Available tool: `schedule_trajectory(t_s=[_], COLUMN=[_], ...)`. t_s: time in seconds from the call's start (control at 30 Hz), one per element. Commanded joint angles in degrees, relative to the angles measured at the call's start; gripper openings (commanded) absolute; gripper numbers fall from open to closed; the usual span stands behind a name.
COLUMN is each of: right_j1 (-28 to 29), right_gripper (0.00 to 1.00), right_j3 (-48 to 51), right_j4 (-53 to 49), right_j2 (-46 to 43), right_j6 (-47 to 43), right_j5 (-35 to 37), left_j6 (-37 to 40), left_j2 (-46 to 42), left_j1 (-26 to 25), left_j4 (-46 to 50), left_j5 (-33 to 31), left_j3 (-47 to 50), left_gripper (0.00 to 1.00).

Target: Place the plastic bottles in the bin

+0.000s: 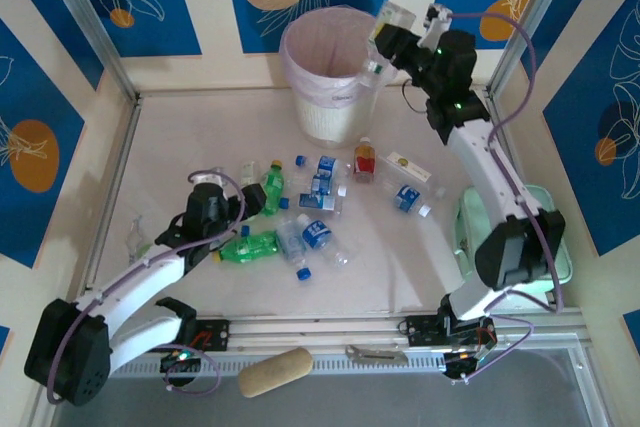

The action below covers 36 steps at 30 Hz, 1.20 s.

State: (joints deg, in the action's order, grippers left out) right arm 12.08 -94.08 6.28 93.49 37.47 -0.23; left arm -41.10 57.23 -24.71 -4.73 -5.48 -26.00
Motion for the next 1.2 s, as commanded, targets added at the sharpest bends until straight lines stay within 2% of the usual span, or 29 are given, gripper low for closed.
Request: schedule_trajectory(t_s=[0.0,0.2,0.5,0.7,0.9,0.93,1.1,1.17], right_j1=[-0.22,0.31,2.08,2.96,2.91,2.89,2.91,2.82], right_gripper=[0.5,0.5,0.5,0.52,0.58,0.6,0.87,0.92], right_j3=[-9.19,-28.85,-50.86,-52.79,-52.95,-53.01,-53.65,-53.92], right_j4=[3.86,-1.06,-12.06,-14.89,-15.41,-15.42,-16.23,-16.29], right_j2=[6.96,22.37,39.95,42.47,42.47,42.48,42.39,42.39], right_j6=[2.41,4.04,1.88,-0.48,-1.0,-1.08,-1.14,-1.17], right_j5=[-3.36,-3.9,-5.42,-4.97,-5.47,-5.58,-5.49,-5.49], left_j6=[2.1,3.37,4.78,4.97,4.93,4.82,4.44,4.45], left_j2=[-2.13,-3.87,-6.81,-8.27,-7.85,-7.71,-7.15,-7.05], left_j1=[0.71,1.23,1.68,1.86,1.93,1.92,1.91,1.93], left_j4=[2.98,4.33,6.43,6.82,6.28,6.21,5.64,5.63], left_j5=[-2.07,-1.35,-1.05,-2.08,-1.82,-1.75,-1.21,-0.96], left_j3=[0.95,0.86,1.87,2.54,2.37,2.36,2.02,1.79], left_gripper=[1.0,1.0,1.0,1.0,1.0,1.0,1.0,1.0])
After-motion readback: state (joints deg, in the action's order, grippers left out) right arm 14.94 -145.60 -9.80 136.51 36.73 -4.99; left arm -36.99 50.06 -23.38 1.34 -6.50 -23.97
